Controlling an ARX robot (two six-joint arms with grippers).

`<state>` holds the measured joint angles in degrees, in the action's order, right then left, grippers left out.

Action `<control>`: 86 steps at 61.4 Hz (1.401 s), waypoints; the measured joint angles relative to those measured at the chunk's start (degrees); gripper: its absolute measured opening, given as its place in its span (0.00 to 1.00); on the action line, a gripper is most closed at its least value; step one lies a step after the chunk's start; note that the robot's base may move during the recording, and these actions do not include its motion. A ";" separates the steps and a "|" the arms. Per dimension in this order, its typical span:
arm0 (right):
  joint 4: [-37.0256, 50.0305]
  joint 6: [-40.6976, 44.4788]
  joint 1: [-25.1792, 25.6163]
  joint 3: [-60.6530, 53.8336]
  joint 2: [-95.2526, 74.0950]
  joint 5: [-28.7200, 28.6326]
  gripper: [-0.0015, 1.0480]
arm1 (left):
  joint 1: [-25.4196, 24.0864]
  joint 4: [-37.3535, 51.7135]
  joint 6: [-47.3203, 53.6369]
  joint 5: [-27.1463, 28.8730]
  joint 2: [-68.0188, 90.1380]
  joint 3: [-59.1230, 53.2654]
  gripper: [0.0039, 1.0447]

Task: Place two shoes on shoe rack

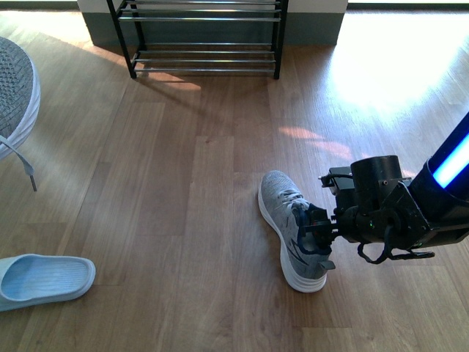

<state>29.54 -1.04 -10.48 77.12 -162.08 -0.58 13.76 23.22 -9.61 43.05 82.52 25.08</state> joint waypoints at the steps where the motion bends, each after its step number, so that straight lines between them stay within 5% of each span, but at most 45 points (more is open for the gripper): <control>1: 0.00 -0.13 0.00 0.00 0.00 0.00 0.45 | 0.00 0.00 0.00 0.00 0.00 0.00 0.01; 21: 0.68 -2.80 -0.61 -0.46 0.13 0.24 0.01 | 0.00 0.00 0.00 0.00 0.00 0.00 0.01; 33: 6.45 -3.91 -1.57 -9.18 6.62 -0.28 0.01 | 0.00 0.00 0.00 0.00 0.00 0.00 0.01; 57: 14.19 2.27 -1.07 -36.24 48.92 -4.22 0.01 | 0.00 0.00 0.00 0.00 0.00 0.00 0.01; 86: 4.98 10.99 1.16 -53.42 98.92 -13.81 0.01 | 0.00 0.00 0.00 0.00 0.00 0.00 0.01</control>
<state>34.52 9.96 -9.32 23.70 -63.16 -14.39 13.76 23.22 -9.61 43.05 82.52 25.08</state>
